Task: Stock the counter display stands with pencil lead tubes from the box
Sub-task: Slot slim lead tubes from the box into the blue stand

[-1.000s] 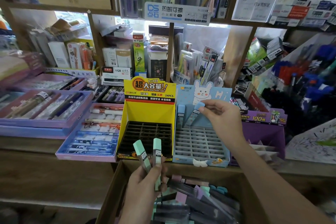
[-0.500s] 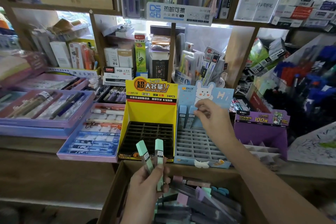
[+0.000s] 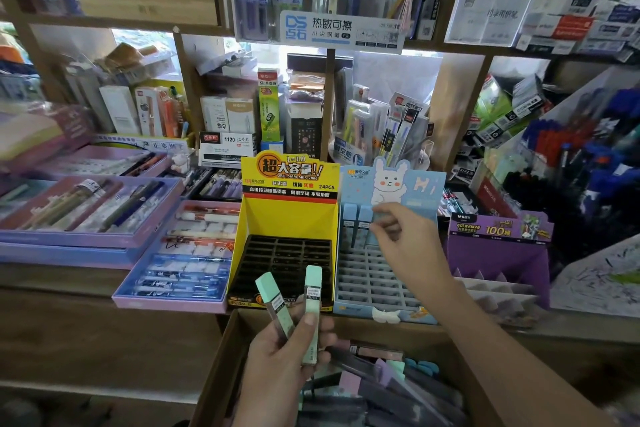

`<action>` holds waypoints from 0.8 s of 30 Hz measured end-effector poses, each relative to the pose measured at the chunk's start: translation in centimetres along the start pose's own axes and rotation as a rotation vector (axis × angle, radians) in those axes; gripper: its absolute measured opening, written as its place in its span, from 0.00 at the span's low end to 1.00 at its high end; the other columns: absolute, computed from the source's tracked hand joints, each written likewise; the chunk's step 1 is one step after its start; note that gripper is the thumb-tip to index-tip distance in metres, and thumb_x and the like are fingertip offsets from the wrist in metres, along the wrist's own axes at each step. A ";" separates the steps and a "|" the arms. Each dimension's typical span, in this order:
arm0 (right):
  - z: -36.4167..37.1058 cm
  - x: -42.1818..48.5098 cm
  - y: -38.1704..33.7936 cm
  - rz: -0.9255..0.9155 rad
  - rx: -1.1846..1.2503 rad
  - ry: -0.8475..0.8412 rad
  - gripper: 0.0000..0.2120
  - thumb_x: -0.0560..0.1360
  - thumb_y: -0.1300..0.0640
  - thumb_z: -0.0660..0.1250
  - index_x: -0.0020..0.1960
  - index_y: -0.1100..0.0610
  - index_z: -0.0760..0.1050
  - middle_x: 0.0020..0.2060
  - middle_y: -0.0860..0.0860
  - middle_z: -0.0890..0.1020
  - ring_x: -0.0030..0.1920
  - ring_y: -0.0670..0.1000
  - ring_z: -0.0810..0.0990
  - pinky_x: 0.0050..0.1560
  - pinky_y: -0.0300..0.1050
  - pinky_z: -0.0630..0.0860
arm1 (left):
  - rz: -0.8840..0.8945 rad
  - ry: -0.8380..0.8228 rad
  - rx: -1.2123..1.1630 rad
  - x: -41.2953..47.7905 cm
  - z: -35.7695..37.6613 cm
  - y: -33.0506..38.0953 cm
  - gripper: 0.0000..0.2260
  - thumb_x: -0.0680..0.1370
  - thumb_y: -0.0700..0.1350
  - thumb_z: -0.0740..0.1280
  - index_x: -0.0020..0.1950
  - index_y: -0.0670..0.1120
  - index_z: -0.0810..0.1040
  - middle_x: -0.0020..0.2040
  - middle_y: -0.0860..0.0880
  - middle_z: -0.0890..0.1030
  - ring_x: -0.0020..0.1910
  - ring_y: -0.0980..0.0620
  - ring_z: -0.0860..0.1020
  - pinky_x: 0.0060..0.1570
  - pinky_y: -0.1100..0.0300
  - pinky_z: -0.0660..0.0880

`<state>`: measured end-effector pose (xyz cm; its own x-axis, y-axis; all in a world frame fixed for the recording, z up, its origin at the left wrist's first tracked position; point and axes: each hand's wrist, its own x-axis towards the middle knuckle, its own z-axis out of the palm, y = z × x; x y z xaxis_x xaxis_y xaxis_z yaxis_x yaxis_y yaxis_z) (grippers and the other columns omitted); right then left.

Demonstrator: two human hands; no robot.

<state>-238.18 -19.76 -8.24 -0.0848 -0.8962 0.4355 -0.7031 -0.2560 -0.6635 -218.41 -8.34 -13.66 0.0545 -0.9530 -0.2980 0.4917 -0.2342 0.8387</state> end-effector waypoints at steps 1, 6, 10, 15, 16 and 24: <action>0.0 -0.4 -0.2 0.039 0.078 -0.006 0.08 0.78 0.62 0.72 0.55 0.52 0.83 0.40 0.43 0.83 0.43 0.43 0.82 0.48 0.39 0.82 | -0.002 -0.002 -0.005 0.0 0.0 0.0 0.09 0.78 0.40 0.69 0.57 0.45 0.81 0.46 0.38 0.87 0.38 0.47 0.86 0.31 0.60 0.79; -0.1 -2.3 -1.3 0.211 0.358 -0.295 0.06 0.78 0.59 0.73 0.48 0.49 0.84 0.37 0.48 0.87 0.35 0.45 0.85 0.37 0.37 0.81 | -0.003 -0.024 -0.045 -0.4 0.3 0.4 0.13 0.69 0.46 0.72 0.53 0.44 0.84 0.45 0.36 0.86 0.35 0.47 0.85 0.29 0.60 0.78; 0.4 -3.5 -1.6 0.316 0.577 -0.499 0.04 0.78 0.57 0.73 0.52 0.55 0.85 0.41 0.54 0.88 0.37 0.50 0.85 0.36 0.38 0.80 | -0.019 -0.069 -0.057 -0.6 0.5 0.5 0.12 0.73 0.44 0.70 0.53 0.40 0.84 0.45 0.35 0.86 0.33 0.46 0.84 0.28 0.59 0.78; 1.0 -4.5 -1.7 0.357 0.604 -0.589 0.10 0.77 0.54 0.75 0.56 0.56 0.84 0.44 0.54 0.89 0.40 0.51 0.86 0.38 0.39 0.80 | -0.022 -0.084 -0.013 -0.6 0.4 0.3 0.12 0.71 0.47 0.71 0.50 0.42 0.86 0.46 0.36 0.86 0.36 0.46 0.85 0.30 0.60 0.79; 1.1 -4.6 -1.7 0.358 0.605 -0.593 0.11 0.76 0.55 0.76 0.56 0.57 0.84 0.44 0.55 0.89 0.40 0.51 0.86 0.38 0.40 0.80 | -0.028 -0.087 -0.003 -0.6 0.3 0.2 0.12 0.70 0.48 0.71 0.50 0.43 0.86 0.47 0.36 0.86 0.37 0.46 0.85 0.30 0.60 0.79; -0.3 -4.3 -1.8 0.407 0.702 -0.419 0.07 0.75 0.61 0.76 0.52 0.61 0.82 0.39 0.57 0.87 0.34 0.50 0.83 0.34 0.39 0.79 | -0.069 -0.085 -0.004 -0.2 0.5 0.0 0.11 0.80 0.44 0.65 0.50 0.44 0.87 0.49 0.36 0.86 0.47 0.40 0.86 0.37 0.56 0.82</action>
<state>-236.77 -15.33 -8.68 0.1276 -0.9887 -0.0791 -0.0719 0.0703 -0.9949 -218.85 -8.26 -13.40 -0.0534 -0.9477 -0.3148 0.4954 -0.2989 0.8156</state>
